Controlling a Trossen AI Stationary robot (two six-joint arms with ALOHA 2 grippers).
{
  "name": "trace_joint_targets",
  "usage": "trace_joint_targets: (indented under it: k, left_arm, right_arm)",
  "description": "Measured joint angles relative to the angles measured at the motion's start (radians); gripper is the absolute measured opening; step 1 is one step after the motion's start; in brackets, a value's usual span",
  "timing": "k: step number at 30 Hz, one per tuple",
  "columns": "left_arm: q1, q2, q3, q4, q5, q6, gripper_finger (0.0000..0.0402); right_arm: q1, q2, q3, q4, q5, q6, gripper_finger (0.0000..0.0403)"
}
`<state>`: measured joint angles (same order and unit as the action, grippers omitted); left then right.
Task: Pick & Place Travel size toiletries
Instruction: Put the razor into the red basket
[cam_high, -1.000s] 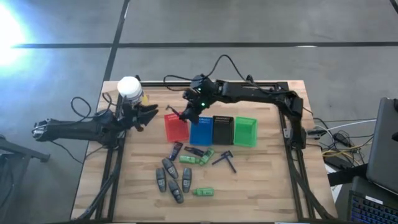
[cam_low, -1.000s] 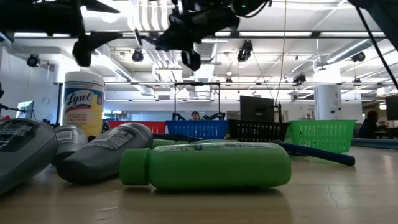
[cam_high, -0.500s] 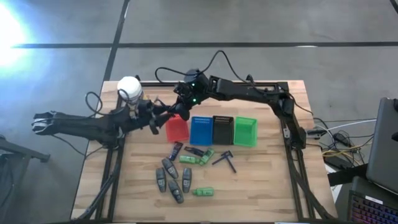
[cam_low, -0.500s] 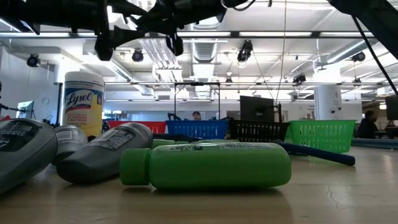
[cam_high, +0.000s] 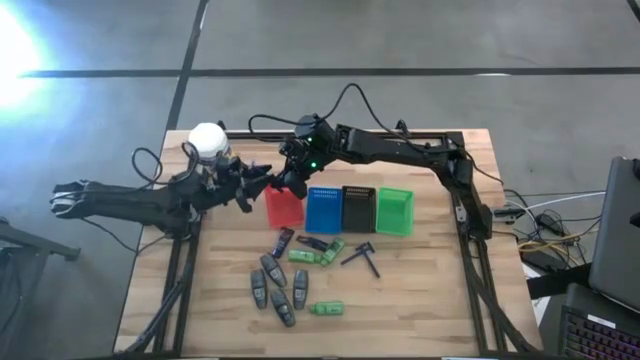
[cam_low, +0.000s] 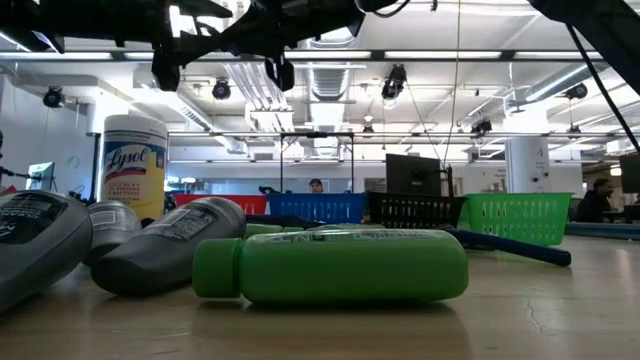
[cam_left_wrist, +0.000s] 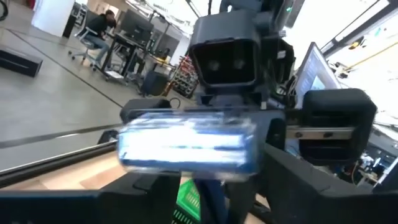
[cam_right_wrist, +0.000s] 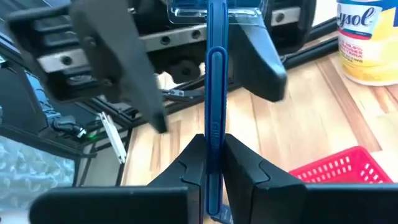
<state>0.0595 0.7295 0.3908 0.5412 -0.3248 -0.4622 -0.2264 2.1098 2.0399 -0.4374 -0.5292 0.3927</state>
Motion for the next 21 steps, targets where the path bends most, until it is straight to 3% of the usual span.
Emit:
trace_joint_targets:
  k: [13, 21]
  left_arm:
    - [0.004, 0.0, -0.002, 0.007, -0.008, 0.008, 0.0142]
    - [0.004, -0.001, -0.002, 0.008, 0.04, 0.053, 0.0054]
  right_arm:
    - [0.009, -0.003, 0.0, 0.037, -0.002, 0.011, 0.0029]
    - [0.011, -0.005, 0.0, 0.032, -0.001, 0.003, 0.0029]
